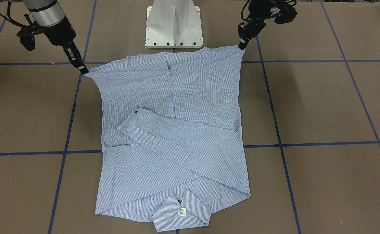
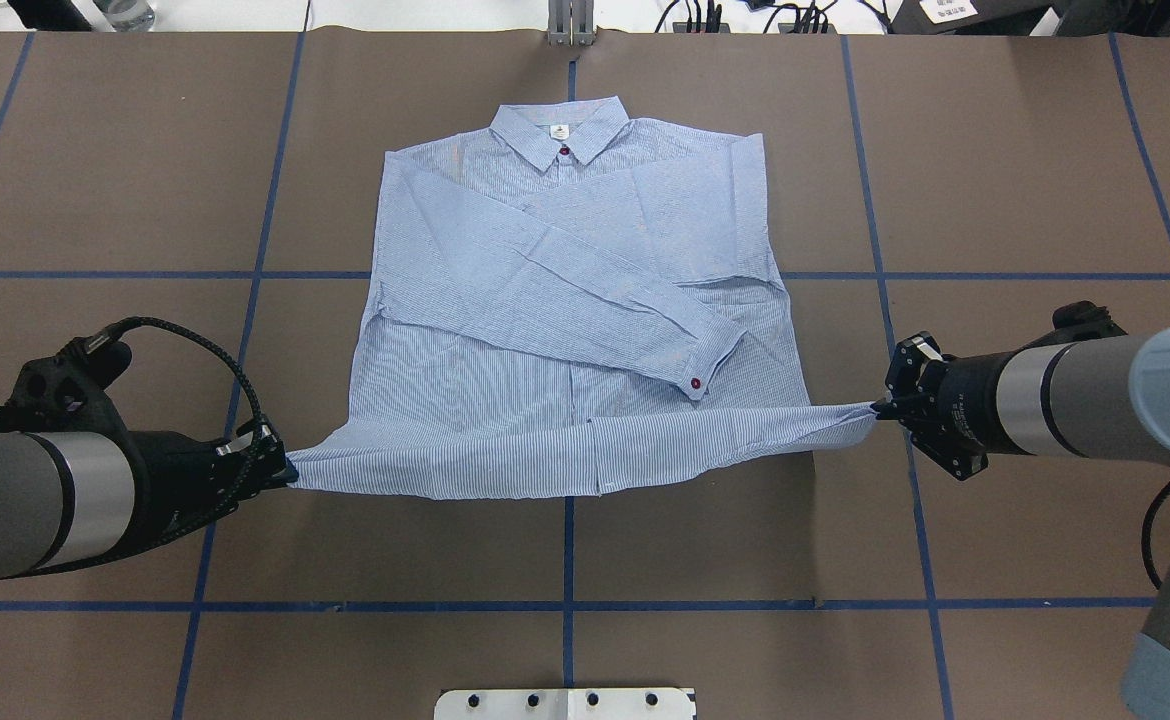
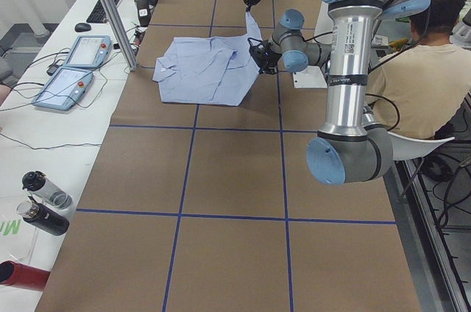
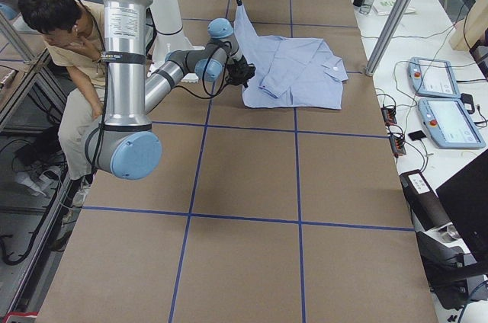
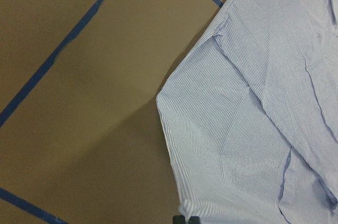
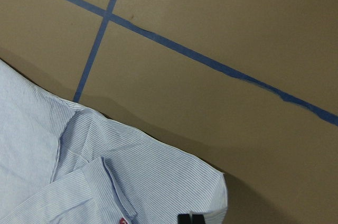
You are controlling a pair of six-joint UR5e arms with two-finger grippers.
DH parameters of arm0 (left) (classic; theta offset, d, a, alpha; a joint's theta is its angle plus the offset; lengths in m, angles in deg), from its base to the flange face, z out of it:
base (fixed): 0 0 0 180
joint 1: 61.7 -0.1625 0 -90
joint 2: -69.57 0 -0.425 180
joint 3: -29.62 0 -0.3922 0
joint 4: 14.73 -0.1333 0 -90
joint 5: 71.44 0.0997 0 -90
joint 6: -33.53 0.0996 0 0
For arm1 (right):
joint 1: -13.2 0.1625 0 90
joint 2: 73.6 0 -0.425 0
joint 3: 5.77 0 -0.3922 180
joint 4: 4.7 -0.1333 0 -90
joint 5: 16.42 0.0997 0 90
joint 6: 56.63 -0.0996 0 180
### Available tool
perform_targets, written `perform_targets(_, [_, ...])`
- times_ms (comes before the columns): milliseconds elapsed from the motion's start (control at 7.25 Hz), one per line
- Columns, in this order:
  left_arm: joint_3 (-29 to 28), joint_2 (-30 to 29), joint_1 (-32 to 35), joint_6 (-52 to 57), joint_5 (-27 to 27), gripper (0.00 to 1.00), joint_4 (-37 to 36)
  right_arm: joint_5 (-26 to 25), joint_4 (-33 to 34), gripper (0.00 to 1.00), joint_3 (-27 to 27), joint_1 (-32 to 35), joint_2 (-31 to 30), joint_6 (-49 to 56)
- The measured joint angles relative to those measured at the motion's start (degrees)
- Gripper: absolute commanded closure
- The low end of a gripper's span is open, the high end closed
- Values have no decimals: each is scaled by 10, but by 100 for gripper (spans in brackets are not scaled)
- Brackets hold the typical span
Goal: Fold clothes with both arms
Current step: 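Lay the hem down over the collar with both grippers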
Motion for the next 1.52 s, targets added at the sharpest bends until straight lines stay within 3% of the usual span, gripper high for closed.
perform_targets(414, [-93,-88,56,27,-2,100,0,0,68,100,-43,26,85,7])
perform_targets(828, [-168,-130,119,87,-14,100,7,1,111,100,-78,58,141,22])
perform_targets(1241, [-281,-209,173,116,-15,100,30,7,136,100,-181,110,226,86])
perform_targets(1517, [-365,-241,201,118,-14,100,88,24,135,100,-285,147,298,126])
